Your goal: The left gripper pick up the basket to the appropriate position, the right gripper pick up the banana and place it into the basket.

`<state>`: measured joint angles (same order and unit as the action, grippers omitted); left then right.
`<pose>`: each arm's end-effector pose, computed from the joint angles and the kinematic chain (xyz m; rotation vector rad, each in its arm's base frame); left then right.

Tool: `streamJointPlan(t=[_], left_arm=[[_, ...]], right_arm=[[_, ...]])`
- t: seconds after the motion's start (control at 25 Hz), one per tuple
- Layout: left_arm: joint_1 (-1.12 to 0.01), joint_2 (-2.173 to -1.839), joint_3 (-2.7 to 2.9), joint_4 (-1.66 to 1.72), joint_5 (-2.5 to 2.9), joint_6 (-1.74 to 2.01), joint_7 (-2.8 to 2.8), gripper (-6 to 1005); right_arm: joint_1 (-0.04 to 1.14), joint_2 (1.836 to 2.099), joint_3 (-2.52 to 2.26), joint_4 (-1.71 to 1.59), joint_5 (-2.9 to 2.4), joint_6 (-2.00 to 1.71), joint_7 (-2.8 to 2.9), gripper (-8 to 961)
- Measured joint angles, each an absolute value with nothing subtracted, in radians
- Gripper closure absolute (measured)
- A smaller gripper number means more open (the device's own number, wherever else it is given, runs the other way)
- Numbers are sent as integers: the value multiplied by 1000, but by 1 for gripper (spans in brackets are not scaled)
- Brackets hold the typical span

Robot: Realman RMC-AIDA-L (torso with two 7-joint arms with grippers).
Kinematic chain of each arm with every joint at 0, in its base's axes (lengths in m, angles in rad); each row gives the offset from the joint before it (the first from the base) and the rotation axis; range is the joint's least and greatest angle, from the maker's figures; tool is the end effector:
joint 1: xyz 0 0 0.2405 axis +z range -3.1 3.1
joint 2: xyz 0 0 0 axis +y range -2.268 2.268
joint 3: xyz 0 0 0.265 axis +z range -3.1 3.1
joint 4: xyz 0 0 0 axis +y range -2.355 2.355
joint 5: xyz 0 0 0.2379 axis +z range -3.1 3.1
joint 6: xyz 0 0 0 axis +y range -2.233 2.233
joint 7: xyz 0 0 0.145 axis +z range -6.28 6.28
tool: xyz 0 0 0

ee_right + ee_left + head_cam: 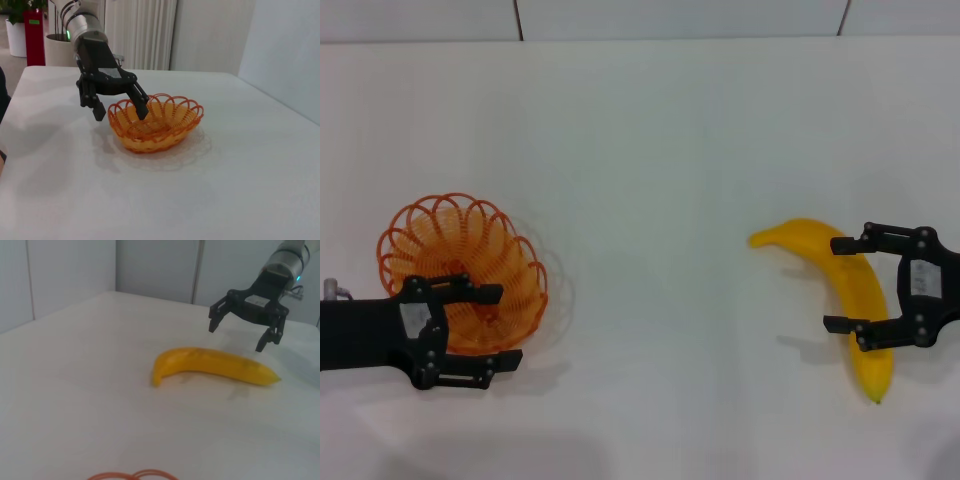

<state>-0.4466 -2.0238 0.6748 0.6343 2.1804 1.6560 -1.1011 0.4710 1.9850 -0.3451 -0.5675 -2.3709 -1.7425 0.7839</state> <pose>-0.3354 0.3096 0.0041 -2.8955 -0.3596 -0.4570 0.3583 0.2983 0.0328 -2.7961 0.0848 0.4706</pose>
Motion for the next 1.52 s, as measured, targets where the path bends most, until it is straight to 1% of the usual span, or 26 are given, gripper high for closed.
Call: streamJointPlan(t=[0.16,0.28,0.36,0.68,0.8,1.0,1.04,1.08,1.12,1.24,1.36,1.4,1.52], left_arm=[[-447,-2026,675,634,2182,1653,-1102,125],[-447,-2027,675,634,2183,1652,-1102,127],[-449,-2028,675,634,2183,1651,-1102,129],[-439,-2030,653,677,2151,1686,-1115,135],[-432,-2033,563,775,2095,1721,-1203,137],[-460,-2028,437,993,2030,1723,-1484,141],[-460,-2028,437,993,2030,1723,-1484,142],[-485,-2025,396,1086,2027,1706,-1628,143],[-495,-2024,379,1109,2028,1695,-1678,143],[-533,-2011,321,1187,2044,1656,-1841,146],[-559,-1988,315,1232,2078,1629,-1926,148],[-581,-1968,320,1245,2117,1619,-1964,149],[-638,-1929,334,1252,2252,1615,-2027,151]], right_arm=[[477,1989,-345,-563,-2367,-1745,783,61],[498,2012,-367,-565,-2379,-1740,782,61],[509,2022,-390,-564,-2389,-1718,783,61],[504,2016,-387,-562,-2375,-1731,795,61],[503,2016,-386,-564,-2373,-1731,796,61],[502,2015,-386,-566,-2372,-1732,796,62],[502,2015,-386,-567,-2372,-1732,796,62],[501,2014,-387,-568,-2372,-1732,796,62],[501,2014,-387,-568,-2372,-1732,796,62],[504,2014,-387,-569,-2371,-1732,796,62],[507,2014,-387,-568,-2371,-1732,796,62],[508,2014,-387,-568,-2371,-1732,796,62],[508,2014,-387,-569,-2371,-1732,796,62]])
